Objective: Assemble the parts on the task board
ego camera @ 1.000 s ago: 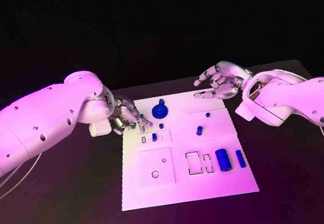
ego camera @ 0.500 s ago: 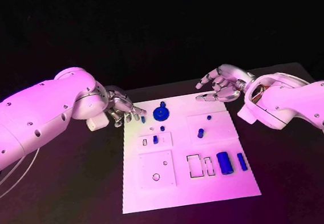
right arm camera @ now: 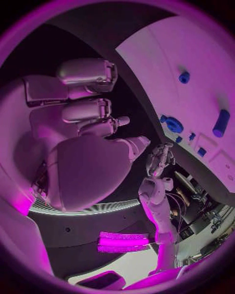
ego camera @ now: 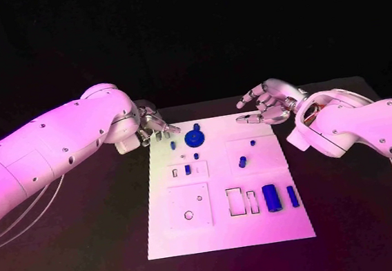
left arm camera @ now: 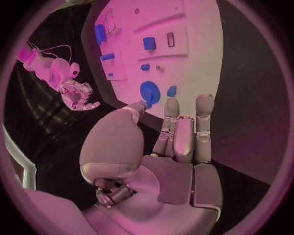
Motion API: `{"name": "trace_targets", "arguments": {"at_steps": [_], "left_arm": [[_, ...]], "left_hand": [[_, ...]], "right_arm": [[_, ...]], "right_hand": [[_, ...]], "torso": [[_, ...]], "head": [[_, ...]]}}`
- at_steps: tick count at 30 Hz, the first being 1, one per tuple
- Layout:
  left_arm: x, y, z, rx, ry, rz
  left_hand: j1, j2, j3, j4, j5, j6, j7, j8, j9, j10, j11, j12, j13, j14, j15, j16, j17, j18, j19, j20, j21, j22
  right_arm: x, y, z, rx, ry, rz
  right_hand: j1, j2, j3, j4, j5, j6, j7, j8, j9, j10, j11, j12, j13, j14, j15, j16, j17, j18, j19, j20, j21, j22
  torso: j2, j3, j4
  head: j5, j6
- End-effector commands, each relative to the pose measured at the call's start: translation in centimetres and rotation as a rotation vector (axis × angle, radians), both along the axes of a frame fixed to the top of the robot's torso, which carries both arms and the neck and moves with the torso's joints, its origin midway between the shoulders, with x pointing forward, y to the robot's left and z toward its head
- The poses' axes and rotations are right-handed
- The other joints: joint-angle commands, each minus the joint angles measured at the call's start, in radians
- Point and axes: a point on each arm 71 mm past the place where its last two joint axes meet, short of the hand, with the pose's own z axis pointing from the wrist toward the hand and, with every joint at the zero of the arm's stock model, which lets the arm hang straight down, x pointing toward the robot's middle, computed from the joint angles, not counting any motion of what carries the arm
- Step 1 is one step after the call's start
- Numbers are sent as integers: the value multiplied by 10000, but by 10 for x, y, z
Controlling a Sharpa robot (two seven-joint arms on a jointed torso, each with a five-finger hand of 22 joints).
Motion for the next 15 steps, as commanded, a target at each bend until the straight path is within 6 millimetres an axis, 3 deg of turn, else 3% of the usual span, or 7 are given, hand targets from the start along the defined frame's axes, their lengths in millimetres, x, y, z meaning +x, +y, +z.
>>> {"name": "trace_targets", "arguments": {"at_steps": [1, 15], "left_arm": [[4, -1, 2, 355, -655, -240], [6, 0, -8, 916, -179, -428]], "left_hand": [[-161, -11, -136, -6, -34, 9, -37, -2, -14, 43, -3, 52, -25, 120, 8, 113, 118, -149, 128, -18, 91, 108], [-333, -20, -483, -5, -151, 265, -127, 359, 79, 83, -70, 125, -69, 210, -41, 272, 317, -195, 301, -52, 265, 345]], "right_arm": [[0, 1, 0, -23, -58, 141], [0, 3, 0, -26, -59, 175]], "right_hand": [[-26, -69, -71, -4, -5, -29, -10, 31, -9, -18, -18, -11, 535, 779, -19, -49, 1530, 117, 215, 9, -32, 1618], [-26, -69, -71, -4, -5, -29, -10, 31, -9, -18, -18, -11, 535, 779, -19, -49, 1530, 117, 215, 9, -32, 1618]], "torso": [[-1, 9, 6], [-19, 5, 6]], "head": [[-14, -6], [-27, -40]]}}
